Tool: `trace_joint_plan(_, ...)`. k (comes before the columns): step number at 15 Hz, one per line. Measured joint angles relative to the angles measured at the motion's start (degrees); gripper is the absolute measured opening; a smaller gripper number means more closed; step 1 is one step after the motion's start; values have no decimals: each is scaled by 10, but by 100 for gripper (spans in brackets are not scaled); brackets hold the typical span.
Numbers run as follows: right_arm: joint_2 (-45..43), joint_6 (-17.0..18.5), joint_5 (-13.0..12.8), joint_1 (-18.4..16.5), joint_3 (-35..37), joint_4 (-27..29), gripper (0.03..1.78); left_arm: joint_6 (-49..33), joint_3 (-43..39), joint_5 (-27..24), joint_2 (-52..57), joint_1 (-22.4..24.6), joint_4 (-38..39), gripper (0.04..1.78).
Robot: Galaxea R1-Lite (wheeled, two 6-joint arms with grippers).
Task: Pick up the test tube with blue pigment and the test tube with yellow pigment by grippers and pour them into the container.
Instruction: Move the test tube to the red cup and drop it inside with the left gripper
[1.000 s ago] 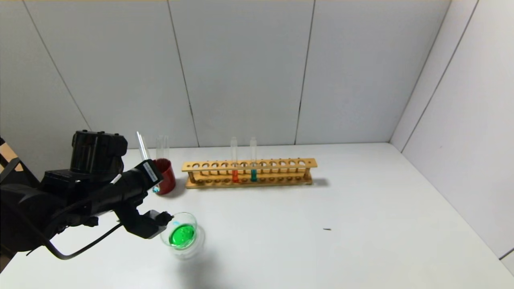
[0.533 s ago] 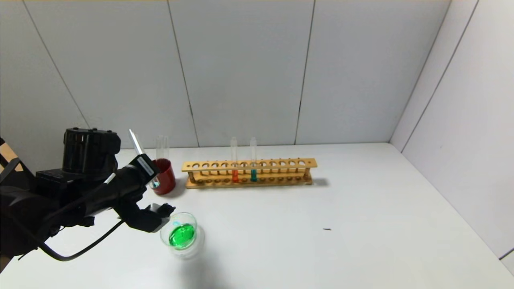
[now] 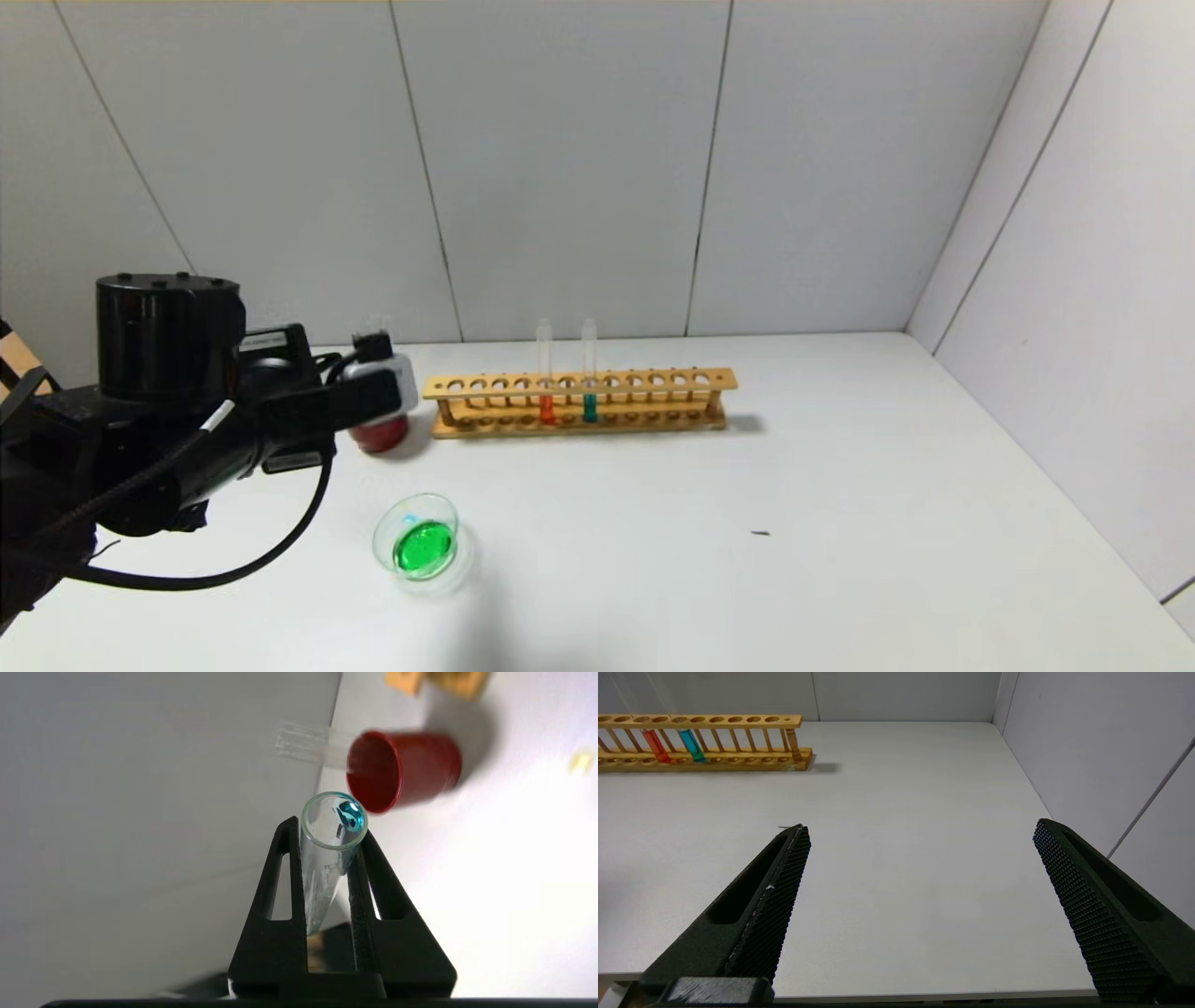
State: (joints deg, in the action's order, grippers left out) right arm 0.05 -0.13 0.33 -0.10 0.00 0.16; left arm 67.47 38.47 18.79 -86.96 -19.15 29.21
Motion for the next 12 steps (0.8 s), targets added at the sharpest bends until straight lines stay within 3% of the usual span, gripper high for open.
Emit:
trace_joint_plan(4,0,0,0,0,0,0,175,-351,104,-19,-33,2,-1,31)
trace_joint_plan(6,0,0,0,0,0,0,175,-487,155,-57,-62,35,0,31)
trace_joint_plan(10,0,0,0,0,0,0,175,-578,185,-168,-107,116,14,31)
trace_joint_plan(12,0,0,0,0,0,0,175,-593,187,-187,-130,133,32,31)
